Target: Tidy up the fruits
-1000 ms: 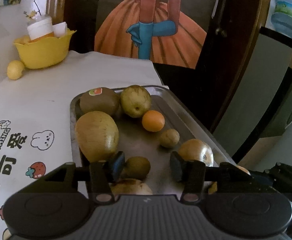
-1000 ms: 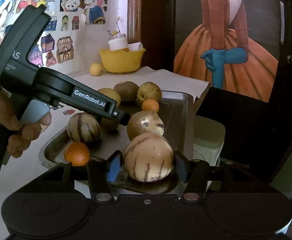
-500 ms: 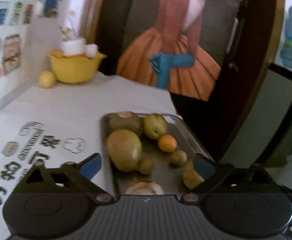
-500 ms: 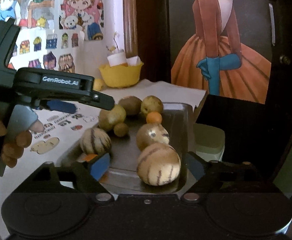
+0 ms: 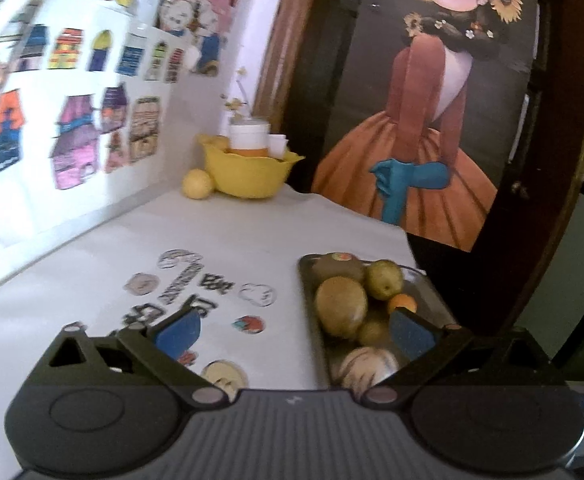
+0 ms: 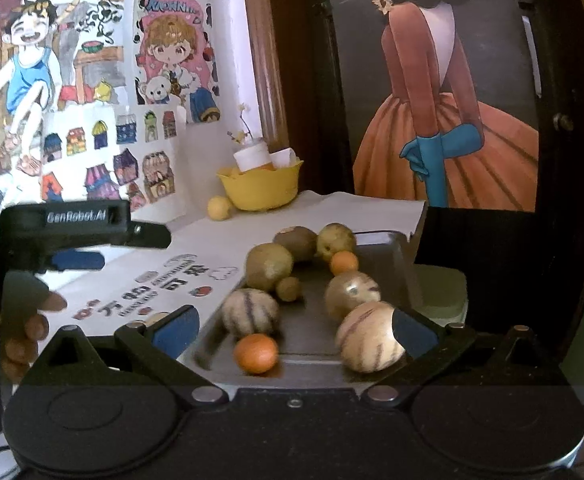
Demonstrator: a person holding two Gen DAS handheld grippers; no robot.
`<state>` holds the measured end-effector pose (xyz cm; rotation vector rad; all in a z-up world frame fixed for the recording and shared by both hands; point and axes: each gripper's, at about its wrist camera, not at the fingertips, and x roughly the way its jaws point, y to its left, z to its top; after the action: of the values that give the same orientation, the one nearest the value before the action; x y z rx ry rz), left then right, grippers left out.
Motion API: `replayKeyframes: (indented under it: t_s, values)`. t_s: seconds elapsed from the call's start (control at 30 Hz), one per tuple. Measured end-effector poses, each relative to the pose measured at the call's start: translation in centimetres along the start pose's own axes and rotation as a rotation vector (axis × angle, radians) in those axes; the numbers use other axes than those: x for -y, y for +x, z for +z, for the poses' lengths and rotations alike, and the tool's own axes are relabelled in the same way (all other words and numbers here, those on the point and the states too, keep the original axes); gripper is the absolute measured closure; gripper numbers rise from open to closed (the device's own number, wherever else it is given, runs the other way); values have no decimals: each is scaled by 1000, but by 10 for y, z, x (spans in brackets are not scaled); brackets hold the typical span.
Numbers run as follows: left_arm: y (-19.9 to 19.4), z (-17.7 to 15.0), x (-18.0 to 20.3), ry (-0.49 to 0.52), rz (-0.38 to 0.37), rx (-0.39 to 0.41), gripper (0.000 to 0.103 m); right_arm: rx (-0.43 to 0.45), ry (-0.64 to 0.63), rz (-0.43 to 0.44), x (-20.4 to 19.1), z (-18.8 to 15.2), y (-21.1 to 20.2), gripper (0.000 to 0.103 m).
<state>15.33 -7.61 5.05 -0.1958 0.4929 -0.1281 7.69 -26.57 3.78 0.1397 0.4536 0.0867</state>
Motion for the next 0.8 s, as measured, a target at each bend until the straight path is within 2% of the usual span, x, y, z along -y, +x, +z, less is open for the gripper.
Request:
replayKeyframes:
  t_s: [0.37,0.8]
  values:
    - [-58,-33,-37,0,76,36,0,33,5,20,-39,-10,-33,1]
    - [-100,-62,-47,64,138,74,0,55,-10,5,-55,-19,-48,1]
